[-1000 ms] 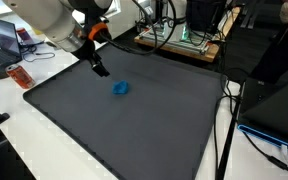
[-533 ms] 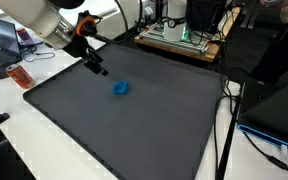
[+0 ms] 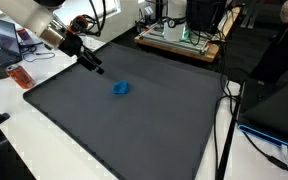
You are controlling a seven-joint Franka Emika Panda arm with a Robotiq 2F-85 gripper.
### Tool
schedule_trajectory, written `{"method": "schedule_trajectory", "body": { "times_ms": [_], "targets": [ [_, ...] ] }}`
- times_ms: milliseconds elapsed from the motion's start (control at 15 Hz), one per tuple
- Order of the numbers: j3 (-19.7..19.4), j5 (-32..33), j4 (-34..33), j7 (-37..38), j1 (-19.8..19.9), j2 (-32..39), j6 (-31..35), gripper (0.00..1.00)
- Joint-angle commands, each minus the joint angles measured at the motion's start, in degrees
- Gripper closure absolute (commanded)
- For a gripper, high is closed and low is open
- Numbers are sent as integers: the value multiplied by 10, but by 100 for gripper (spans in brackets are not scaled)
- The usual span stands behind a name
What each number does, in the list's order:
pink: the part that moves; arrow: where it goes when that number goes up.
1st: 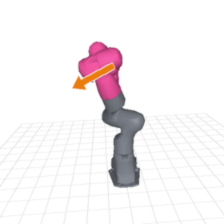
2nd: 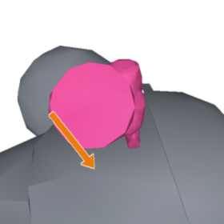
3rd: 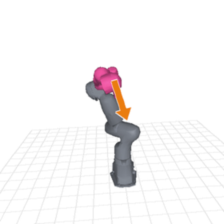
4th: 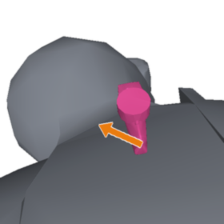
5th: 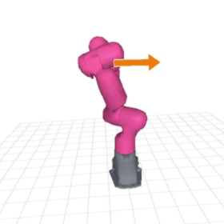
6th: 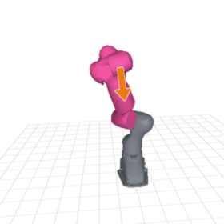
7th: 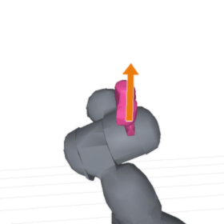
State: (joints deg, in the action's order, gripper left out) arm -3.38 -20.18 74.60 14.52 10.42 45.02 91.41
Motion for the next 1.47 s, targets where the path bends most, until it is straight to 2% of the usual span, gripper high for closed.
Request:
{"method": "schedule_trajectory", "body": {
  "times_ms": [0, 267, 600, 1000, 1400],
  "targets": [
    [12, -39, 39, -52, 24, -17, 27, 0],
    [16, -61, 105, -113, 31, -46, 97, 0],
    [25, -90, 231, -211, 40, -106, 227, 0],
    [36, -136, 372, -318, 56, -189, 333, 0],
    [41, -174, 510, -403, 46, -285, 444, 0]
  ]
}}
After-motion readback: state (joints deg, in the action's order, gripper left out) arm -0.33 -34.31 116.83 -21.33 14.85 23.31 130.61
